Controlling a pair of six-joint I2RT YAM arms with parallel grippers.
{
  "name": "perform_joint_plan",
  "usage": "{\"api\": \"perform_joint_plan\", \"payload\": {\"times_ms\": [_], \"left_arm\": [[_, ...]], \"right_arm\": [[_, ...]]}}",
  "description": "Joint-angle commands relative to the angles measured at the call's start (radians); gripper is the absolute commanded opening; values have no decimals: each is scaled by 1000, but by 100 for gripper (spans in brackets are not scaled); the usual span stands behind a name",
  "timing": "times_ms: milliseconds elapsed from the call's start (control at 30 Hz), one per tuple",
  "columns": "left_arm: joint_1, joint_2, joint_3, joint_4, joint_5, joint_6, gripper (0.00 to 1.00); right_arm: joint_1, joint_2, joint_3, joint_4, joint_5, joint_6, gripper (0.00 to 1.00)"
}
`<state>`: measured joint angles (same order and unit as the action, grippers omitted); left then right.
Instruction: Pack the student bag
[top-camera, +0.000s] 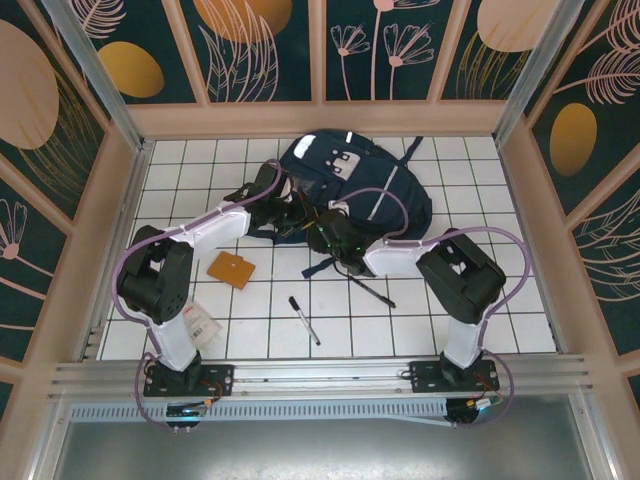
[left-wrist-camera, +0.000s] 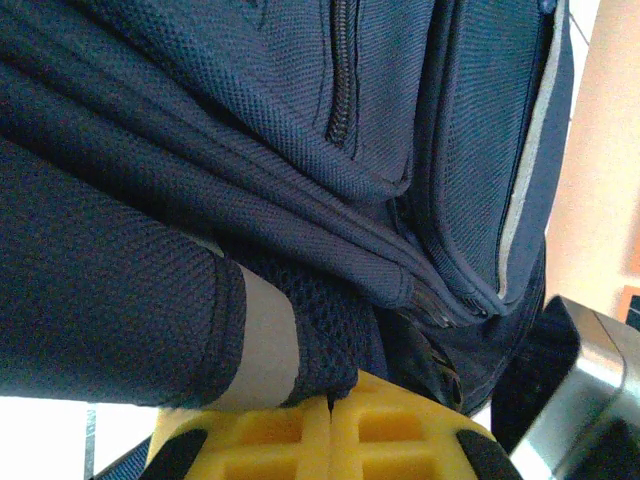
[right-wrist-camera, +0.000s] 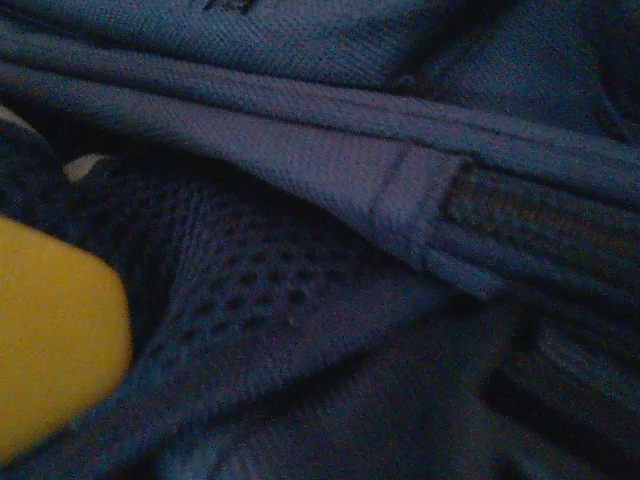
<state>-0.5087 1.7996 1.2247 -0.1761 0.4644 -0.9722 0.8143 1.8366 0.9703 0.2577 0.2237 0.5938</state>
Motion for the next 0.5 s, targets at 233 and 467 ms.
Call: {"api": "perform_joint_plan", "payload": {"times_ms": [233, 467], "left_arm": [[-2, -19, 47, -3, -29, 22, 0], [12, 30, 103, -47, -104, 67, 0]], "right_arm": [[-98, -136, -50, -38, -247, 0, 0], [-238, -297, -177, -125, -551, -57, 0]]}}
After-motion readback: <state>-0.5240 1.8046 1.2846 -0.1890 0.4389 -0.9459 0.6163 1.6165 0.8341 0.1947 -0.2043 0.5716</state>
